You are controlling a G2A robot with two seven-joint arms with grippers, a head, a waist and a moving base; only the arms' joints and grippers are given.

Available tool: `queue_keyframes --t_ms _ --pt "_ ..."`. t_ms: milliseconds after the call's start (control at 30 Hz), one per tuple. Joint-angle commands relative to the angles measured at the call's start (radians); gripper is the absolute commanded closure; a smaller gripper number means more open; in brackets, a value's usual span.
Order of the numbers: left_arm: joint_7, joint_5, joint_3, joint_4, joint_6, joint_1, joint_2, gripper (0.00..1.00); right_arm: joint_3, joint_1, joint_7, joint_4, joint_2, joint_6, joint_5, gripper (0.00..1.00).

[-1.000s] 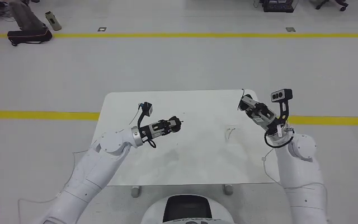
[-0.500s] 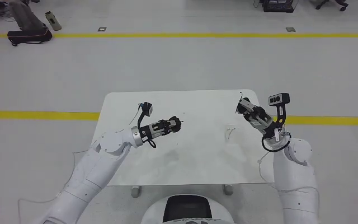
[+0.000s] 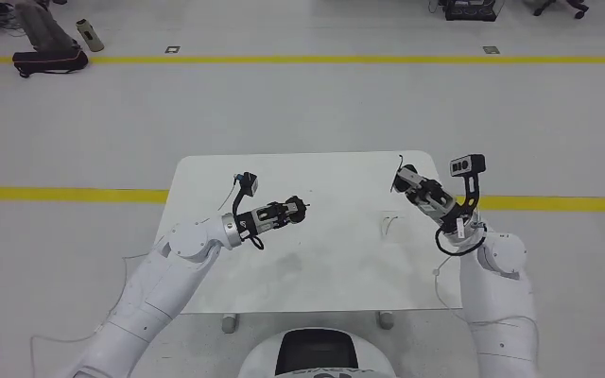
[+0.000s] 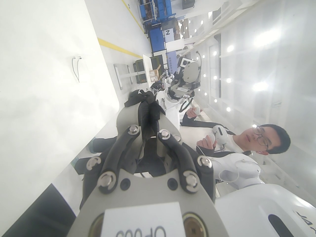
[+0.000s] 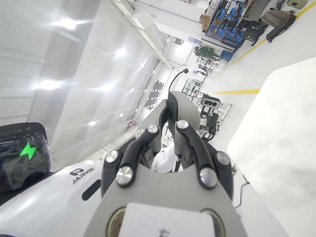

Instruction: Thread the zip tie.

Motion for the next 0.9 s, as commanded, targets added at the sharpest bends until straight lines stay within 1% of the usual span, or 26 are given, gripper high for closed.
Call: queue_keyframes --t_ms 0,67,167,367,467,567,867 --pt "0.0 0.0 0.0 0.0 0.0 0.0 0.0 1.0 -0.005 -0.006 -0.004 -0.006 -0.001 0.0 -0.018 1.0" --pt "0.0 0.0 0.0 0.0 0.0 0.0 0.0 1.0 -0.01 -0.011 -0.018 -0.006 -0.005 0.0 -0.034 1.0" --pt "0.0 0.0 0.0 0.0 0.0 0.0 0.0 1.0 -0.016 -0.018 -0.058 -0.012 -0.011 0.0 -0.1 1.0" --pt "0.0 0.0 0.0 0.0 0.0 0.0 0.0 1.0 -0.037 -0.046 -0.159 -0.058 -0.03 0.0 -0.199 1.0" --pt "0.0 0.0 0.0 0.0 0.0 0.0 0.0 1.0 -0.049 -0.057 -0.186 -0.075 -0.037 0.0 -0.233 1.0" --pt "0.0 0.0 0.0 0.0 0.0 0.0 0.0 1.0 -0.058 -0.065 -0.203 -0.084 -0.041 0.0 -0.259 1.0" --pt "0.0 0.0 0.0 0.0 0.0 0.0 0.0 1.0 -0.059 -0.065 -0.201 -0.087 -0.042 0.0 -0.261 1.0"
